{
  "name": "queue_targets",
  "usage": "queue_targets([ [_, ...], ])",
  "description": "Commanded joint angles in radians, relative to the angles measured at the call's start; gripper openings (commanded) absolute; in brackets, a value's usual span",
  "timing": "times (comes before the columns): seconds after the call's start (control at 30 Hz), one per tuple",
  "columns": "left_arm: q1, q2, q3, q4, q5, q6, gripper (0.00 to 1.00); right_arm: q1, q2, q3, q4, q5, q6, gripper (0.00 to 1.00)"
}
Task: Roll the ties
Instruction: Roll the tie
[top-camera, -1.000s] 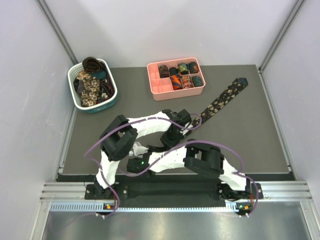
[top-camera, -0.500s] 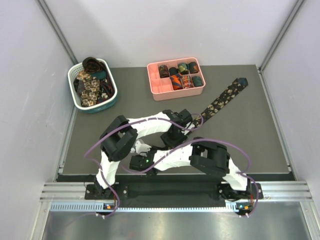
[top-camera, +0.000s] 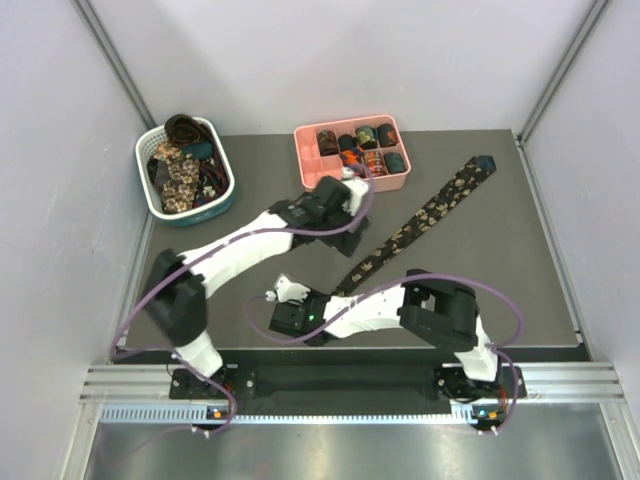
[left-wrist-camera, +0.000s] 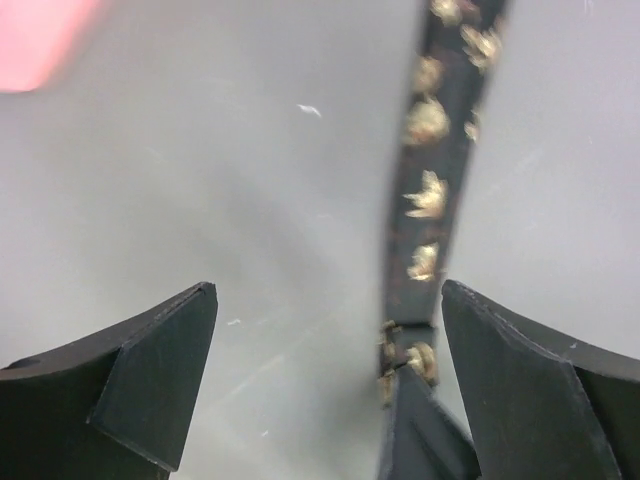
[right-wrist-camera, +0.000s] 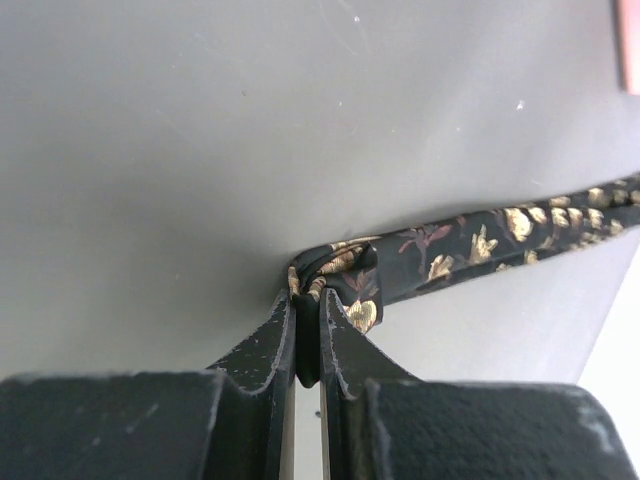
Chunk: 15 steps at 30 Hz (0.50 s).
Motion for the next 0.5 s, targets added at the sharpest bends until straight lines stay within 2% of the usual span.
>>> queue_targets([
  [0.0, 0.042, -0.165, -0.157, 0.240, -0.082, -0.073, 0.99, -0.044, -0.087, -0.060, 0.125, -0.116, -0.023, 0.00],
  [0.1, 0.091, -0.279, -0.282, 0.344, -0.139, -0.153, 0.99, -0.070, -0.141, -0.106, 0.188, -0.182, -0.043, 0.00],
  [0.33, 0.210, -0.556, -0.589, 0.614, -0.171, -0.254, 0.99, -0.144, -0.262, -0.218, 0.360, -0.368, -0.071, 0.00],
  [0.43, 0.221, -0.622, -0.679, 0.645, -0.337, -0.349, 0.99, -0.185, -0.326, -0.270, 0.408, -0.462, -0.065, 0.00],
  [0.47, 0.223, -0.633, -0.689, 0.638, -0.343, -0.349, 0.99, -0.205, -0.340, -0.279, 0.417, -0.501, -0.063, 0.00],
])
